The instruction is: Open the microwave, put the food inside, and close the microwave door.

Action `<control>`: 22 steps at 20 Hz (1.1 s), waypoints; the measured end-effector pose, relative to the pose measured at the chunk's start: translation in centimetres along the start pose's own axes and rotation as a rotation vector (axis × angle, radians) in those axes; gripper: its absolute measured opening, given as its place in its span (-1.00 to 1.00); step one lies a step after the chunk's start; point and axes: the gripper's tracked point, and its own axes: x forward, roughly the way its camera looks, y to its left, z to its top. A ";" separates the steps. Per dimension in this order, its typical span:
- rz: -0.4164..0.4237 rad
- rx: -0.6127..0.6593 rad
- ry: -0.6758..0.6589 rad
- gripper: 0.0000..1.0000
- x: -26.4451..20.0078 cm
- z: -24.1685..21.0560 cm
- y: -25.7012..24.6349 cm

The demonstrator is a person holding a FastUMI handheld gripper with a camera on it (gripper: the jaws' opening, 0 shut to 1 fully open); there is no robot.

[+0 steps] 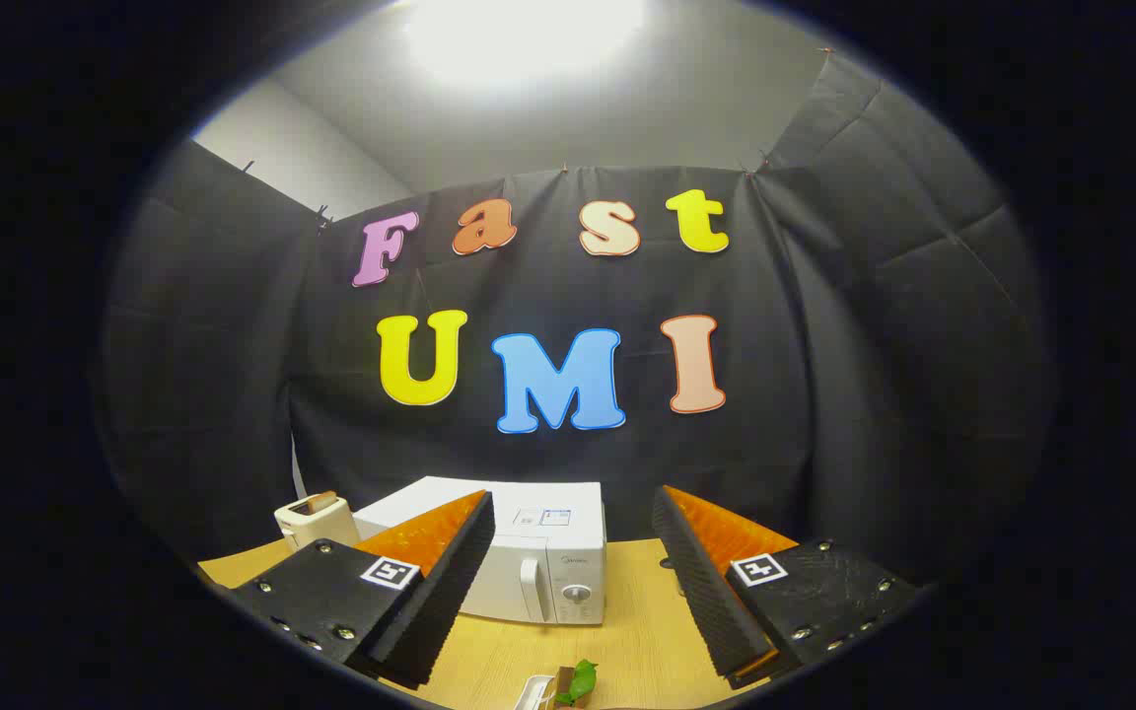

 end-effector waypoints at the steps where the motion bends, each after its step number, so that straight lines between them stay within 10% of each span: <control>1: 0.002 -0.001 0.006 0.98 0.1 -0.3 0.1; 22: 0.028 -0.018 0.038 0.98 2.3 -4.3 1.9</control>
